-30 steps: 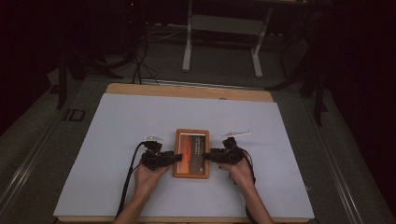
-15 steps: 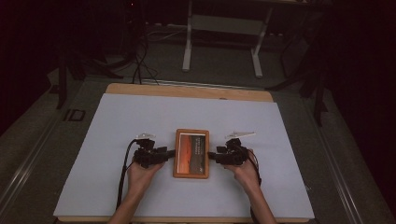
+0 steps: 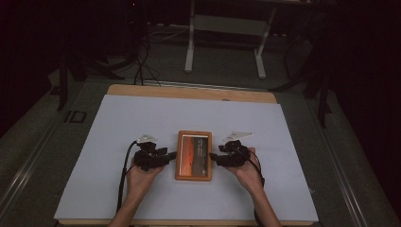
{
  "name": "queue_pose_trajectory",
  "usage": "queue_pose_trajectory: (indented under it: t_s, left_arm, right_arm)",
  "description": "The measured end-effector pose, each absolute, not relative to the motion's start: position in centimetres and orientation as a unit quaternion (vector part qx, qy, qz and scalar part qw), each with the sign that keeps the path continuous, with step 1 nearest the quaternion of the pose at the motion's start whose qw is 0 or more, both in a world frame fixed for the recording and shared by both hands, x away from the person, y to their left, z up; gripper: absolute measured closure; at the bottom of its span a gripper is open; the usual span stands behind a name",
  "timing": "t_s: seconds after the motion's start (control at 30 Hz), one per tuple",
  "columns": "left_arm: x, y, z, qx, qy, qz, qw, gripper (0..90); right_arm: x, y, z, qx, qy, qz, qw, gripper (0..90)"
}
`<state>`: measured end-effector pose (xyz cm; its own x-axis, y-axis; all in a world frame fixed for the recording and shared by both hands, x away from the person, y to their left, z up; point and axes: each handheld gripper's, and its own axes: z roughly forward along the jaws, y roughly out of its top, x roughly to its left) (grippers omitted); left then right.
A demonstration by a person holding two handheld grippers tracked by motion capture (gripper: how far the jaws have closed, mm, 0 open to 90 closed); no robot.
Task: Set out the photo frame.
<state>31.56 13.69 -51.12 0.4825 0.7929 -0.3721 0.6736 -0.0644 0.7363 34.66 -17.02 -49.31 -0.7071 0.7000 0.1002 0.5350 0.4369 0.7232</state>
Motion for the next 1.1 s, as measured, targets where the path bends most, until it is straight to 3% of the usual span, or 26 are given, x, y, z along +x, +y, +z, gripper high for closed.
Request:
queue_pose_trajectory:
  t_s: [0.27,0.53,1.1]
  left_arm:
    - [31.1,13.8,-50.5,0.732,0.497,0.068,0.461,50.1]
    - [30.9,13.8,-50.2,0.733,0.493,0.07,0.464,50.0]
    - [30.5,13.6,-49.8,0.735,0.482,0.069,0.473,49.5]
  right_arm:
    - [35.0,-15.6,-49.1,0.341,0.844,0.388,0.144,60.9]
    - [36.3,-14.2,-48.8,0.31,0.855,0.384,0.16,88.6]
    - [39.2,-13.2,-48.9,0.34,0.84,0.385,0.173,90.0]
